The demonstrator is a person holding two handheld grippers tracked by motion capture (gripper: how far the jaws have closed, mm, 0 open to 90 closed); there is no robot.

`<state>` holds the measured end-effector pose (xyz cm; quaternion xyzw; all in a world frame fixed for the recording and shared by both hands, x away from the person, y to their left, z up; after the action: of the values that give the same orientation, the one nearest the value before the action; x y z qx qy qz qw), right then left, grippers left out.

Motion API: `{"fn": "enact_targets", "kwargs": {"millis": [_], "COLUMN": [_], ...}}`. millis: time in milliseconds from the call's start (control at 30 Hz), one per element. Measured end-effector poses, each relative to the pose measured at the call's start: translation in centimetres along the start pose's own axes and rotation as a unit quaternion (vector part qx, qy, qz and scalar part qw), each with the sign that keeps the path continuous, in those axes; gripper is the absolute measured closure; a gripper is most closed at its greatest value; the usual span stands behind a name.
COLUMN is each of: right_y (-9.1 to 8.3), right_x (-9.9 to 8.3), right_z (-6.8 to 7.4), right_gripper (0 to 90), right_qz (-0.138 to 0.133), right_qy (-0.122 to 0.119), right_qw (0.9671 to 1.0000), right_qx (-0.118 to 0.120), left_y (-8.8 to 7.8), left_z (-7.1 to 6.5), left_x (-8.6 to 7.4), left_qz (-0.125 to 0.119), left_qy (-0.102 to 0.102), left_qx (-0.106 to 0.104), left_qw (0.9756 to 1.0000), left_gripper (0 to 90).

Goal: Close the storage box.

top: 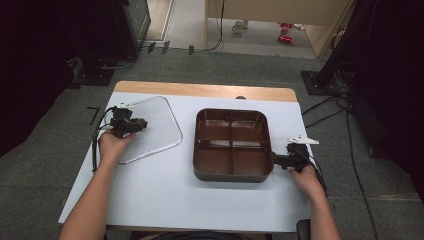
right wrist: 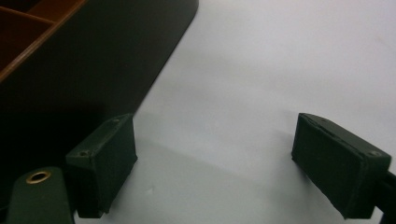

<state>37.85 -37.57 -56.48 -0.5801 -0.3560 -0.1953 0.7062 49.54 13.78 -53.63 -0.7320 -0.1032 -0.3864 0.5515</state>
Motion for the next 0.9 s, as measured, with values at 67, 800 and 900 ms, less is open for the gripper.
{"fn": "enact_targets", "kwargs": {"millis": [67,800,900], "right_y": [0.0,0.0,0.0], "right_x": [0.0,0.0,0.0], "right_z": [0.0,0.0,0.0], "right_gripper": [13.4,13.5,13.5], "right_qz": [0.0,0.0,0.0], "right_qy": [0.0,0.0,0.0], "right_qw": [1.0,1.0,1.0], "right_qx": [0.0,0.0,0.0], "left_y": [0.0,-4.0,-4.5], "left_z": [0.0,-1.3,-1.7], "left_x": [0.0,2.3,2.6], "left_qz": [0.001,-0.012,-0.016], "left_qy": [-0.002,-0.008,-0.006], "left_qx": [0.001,-0.027,-0.029], "left_qw": [1.0,0.9995,0.9994], "left_gripper": [59.3,59.4,59.3]}}
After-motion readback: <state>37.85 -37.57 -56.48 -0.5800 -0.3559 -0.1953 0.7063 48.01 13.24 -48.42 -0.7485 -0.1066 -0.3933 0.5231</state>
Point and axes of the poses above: each handheld gripper's, and its own axes: y roughly forward along the jaws, x roughly out of its top, z roughly to its left, the point moved 9 cm from there along y, roughly forward along the jaws
